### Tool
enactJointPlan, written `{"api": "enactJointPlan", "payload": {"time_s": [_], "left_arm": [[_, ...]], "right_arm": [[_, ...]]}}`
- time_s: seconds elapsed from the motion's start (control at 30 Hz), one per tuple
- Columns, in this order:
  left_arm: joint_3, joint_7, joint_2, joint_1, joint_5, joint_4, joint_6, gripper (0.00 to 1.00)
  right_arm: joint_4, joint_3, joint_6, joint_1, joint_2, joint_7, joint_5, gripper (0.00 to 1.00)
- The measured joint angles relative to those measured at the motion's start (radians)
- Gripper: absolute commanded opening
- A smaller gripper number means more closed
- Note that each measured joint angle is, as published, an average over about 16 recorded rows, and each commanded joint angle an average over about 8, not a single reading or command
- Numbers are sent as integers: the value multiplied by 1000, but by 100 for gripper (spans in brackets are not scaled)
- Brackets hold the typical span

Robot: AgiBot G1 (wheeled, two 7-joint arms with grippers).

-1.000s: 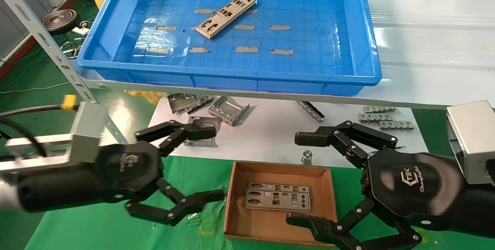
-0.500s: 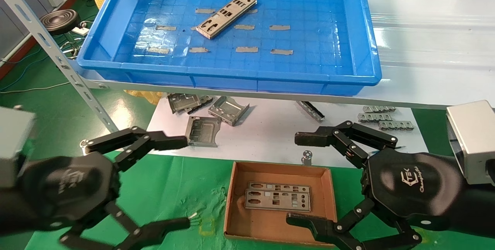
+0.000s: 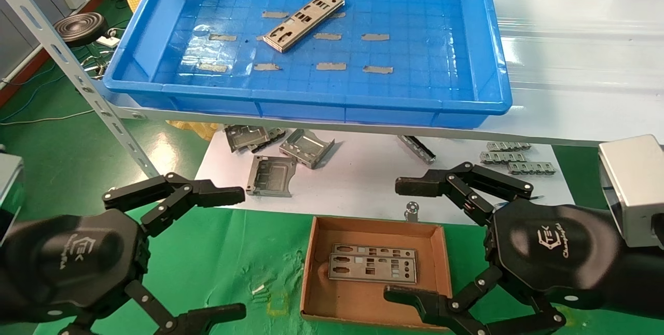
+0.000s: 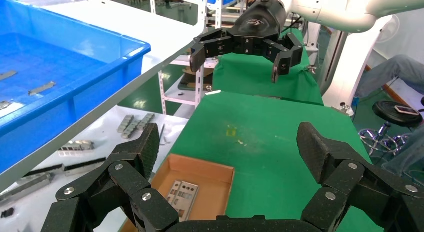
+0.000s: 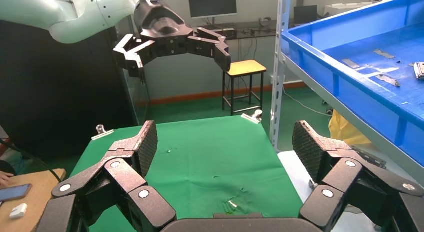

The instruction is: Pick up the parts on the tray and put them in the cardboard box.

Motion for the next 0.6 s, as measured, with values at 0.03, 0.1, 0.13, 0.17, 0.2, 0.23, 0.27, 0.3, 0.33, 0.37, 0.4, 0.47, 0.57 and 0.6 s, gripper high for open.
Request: {"api": "enactJointPlan", "payload": {"time_s": [0.03, 0.1, 0.13, 0.17, 0.2, 0.23, 0.27, 0.3, 0.33, 0.37, 0.4, 0.47, 0.57, 0.6], "left_arm": [[1, 1, 1, -1, 0, 2, 0, 100], [3, 2, 3, -2, 1, 5, 0, 100], [4, 2, 4, -3, 1, 6, 0, 100], [5, 2, 5, -3, 2, 7, 0, 100], [5, 3, 5, -4, 2, 8, 0, 100], [6, 3, 6, -4, 2, 9, 0, 100], [7, 3, 7, -5, 3, 10, 0, 100], [7, 4, 7, -5, 3, 11, -1, 100], [8, 4, 8, -6, 3, 12, -1, 100], [8, 4, 8, -6, 3, 13, -1, 100], [9, 4, 9, -6, 4, 14, -1, 100], [9, 5, 10, -7, 4, 15, -1, 100], [10, 5, 11, -8, 4, 16, -1, 100], [11, 5, 11, -8, 5, 17, -1, 100]], "right_arm": [[0, 0, 0, 0, 0, 0, 0, 100], [0, 0, 0, 0, 0, 0, 0, 100], [0, 0, 0, 0, 0, 0, 0, 100], [0, 0, 0, 0, 0, 0, 0, 100], [0, 0, 0, 0, 0, 0, 0, 100], [0, 0, 0, 0, 0, 0, 0, 100], [0, 0, 0, 0, 0, 0, 0, 100], [0, 0, 0, 0, 0, 0, 0, 100], [0, 0, 0, 0, 0, 0, 0, 100], [0, 0, 0, 0, 0, 0, 0, 100], [0, 0, 0, 0, 0, 0, 0, 100], [0, 0, 0, 0, 0, 0, 0, 100], [0, 0, 0, 0, 0, 0, 0, 100], [0, 0, 0, 0, 0, 0, 0, 100]]}}
